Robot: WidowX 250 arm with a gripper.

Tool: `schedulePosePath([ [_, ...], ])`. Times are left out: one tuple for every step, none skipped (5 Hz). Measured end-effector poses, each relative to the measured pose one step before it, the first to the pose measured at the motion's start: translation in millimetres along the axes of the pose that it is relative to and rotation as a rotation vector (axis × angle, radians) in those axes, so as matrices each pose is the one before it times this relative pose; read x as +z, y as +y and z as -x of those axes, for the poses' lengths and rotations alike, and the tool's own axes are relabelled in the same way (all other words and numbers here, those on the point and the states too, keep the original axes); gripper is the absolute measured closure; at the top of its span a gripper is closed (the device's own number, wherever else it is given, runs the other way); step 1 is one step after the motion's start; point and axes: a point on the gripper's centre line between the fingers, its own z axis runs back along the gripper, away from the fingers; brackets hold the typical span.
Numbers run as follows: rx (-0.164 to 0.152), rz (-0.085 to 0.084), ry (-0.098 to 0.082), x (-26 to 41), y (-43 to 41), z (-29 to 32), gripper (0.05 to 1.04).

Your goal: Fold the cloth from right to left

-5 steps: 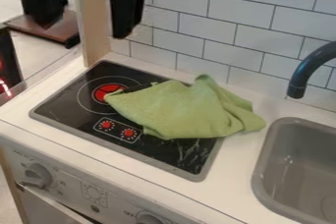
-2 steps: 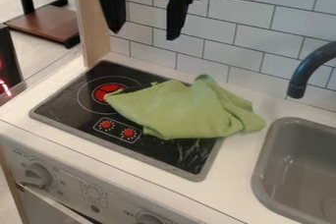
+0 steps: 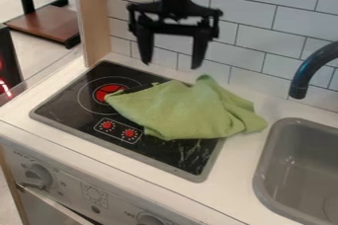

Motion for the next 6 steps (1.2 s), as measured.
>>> schedulePosePath([
  [0.0152,-0.0018,-0.0164,-24.23,-10.06,-3.66,0.084],
  [-0.0153,-0.0306,0.0172,-31.54,-8.37,-0.29,0.084],
  [-0.0079,-0.0130,0.0106,-21.62,-4.05,-0.91,0.085],
  [-0.0196,-0.0113,0.0216,-21.56,-1.04,-0.09,0.084],
  [0.0217,0.0218,0.0078,-3.65,3.95,-5.10,0.084],
  [0.0059,0.0175,-0.0065,-0.34,11.93,-9.64,0.084],
])
